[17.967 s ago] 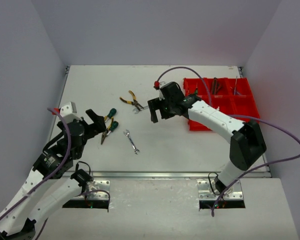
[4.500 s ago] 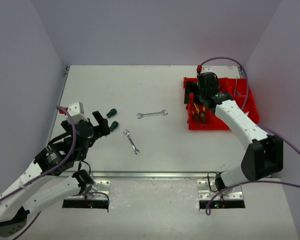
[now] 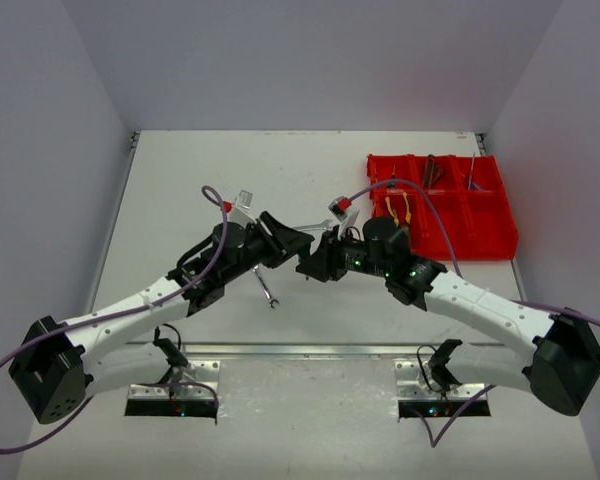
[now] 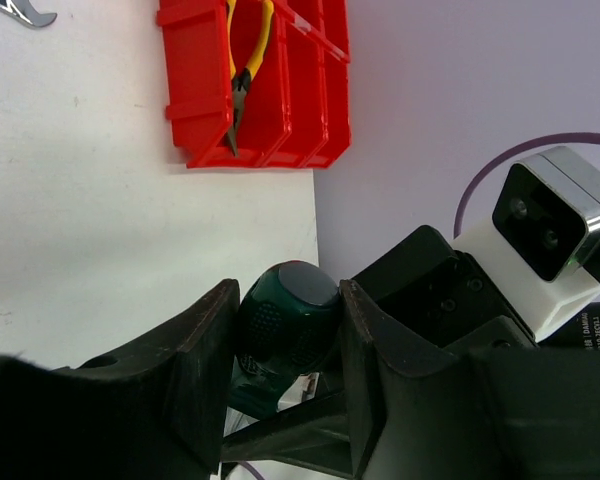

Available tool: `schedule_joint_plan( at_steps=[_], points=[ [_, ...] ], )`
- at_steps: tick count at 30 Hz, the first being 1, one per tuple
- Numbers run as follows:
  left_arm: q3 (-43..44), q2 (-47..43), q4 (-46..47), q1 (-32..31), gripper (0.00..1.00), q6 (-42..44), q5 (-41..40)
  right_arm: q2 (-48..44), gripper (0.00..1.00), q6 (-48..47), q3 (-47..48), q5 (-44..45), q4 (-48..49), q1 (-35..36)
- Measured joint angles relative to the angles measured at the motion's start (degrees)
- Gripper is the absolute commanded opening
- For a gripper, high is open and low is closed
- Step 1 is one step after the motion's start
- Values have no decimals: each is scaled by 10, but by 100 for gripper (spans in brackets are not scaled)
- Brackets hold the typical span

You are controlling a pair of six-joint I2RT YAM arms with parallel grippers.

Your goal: Sort the tools into containers

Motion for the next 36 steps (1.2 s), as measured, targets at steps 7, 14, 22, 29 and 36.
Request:
schedule_joint_plan(
  at_steps=[7, 14, 22, 29, 36],
  points=[
    [0, 2, -1, -12, 53, 5, -25, -2, 0, -10, 12, 28, -33, 7],
    [16, -19, -17, -24, 89, 37, -33, -10, 0, -28, 12, 59, -41, 5],
    [82, -27, -102, -25, 100, 80, -122, -26, 0, -38, 12, 101, -75, 5],
    [183, -82, -274, -24, 100, 134, -305, -41, 0, -65, 32, 163, -197, -90],
    [201, -113, -364, -15, 100, 214, -354, 36, 0, -97, 92, 209, -301, -368]
  ],
)
